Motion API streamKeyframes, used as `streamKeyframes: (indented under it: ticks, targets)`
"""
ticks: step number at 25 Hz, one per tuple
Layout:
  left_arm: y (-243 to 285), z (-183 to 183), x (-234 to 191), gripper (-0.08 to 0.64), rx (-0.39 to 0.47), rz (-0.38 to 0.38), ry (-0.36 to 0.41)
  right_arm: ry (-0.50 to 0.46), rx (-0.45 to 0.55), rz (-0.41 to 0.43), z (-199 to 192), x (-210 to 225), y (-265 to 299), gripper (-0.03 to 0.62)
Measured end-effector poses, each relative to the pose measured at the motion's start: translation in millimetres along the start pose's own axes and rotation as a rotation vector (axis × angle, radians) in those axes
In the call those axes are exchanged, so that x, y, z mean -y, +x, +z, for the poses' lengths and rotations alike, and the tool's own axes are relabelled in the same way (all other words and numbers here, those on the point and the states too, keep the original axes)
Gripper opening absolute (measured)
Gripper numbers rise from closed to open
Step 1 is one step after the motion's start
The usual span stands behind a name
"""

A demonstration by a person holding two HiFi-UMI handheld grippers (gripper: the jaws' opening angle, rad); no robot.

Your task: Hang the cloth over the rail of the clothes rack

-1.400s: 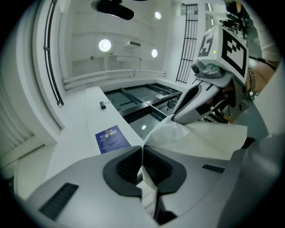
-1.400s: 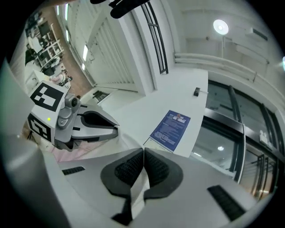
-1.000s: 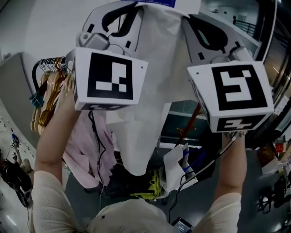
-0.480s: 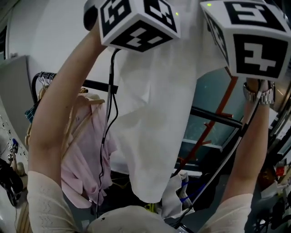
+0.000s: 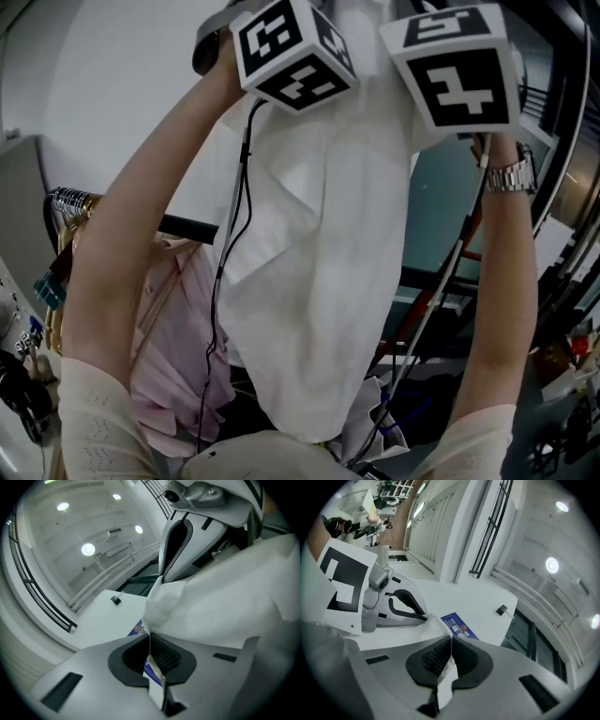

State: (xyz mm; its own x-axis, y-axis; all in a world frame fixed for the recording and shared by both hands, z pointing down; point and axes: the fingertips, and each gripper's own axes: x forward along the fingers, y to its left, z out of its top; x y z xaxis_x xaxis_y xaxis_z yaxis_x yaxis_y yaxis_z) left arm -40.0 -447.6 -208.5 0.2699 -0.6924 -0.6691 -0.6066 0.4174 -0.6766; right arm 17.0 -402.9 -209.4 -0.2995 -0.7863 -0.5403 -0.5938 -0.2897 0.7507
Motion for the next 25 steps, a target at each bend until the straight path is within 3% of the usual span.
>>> streamKeyframes:
  ticks: [2,7,10,14,16,19,22,25]
  targets:
    - [11.0,-35.1,31.8,0.017,-0.053,-0.070,0.008,0.031,-0.029,0.040,-25.9,-20.7,16.6,0.020]
    - [21.7,-112.3,122.2,0.017,-0.220,-0.277,0.031,0.281,-0.071,0.252,-77.8,-71.4,18.8,0.042]
    - [12.9,-128.1,169.6,0.017,-0.275,-0.403,0.067,0.337,-0.065,0.447,-80.4,-104.6,-14.5,0.061]
    - [0.7,-130.4,203.6,0.018,-0.286,-0.535,-0.012,0.363,-0.045,0.678,-65.0,-149.7,-69.3,0.061]
    - [-3.3,-134.4,214.0,0.030,-0.313,-0.588,-0.023,0.328,-0.033,0.747,-61.7,-166.7,-89.9,0.061]
    - [-6.8,-145.3,230.8,0.067,-0.346,-0.632,0.043,0.176,-0.028,0.782,-62.8,-184.3,-114.6,0.060]
    - [-11.8,-156.2,251.5,0.132,-0.368,-0.699,0.093,0.083,-0.084,0.804,-72.0,-199.2,-134.2,0.058]
    - [-19.3,-155.6,260.1,0.193,-0.363,-0.775,0.080,0.010,-0.150,0.862,-80.0,-211.4,-150.1,0.052]
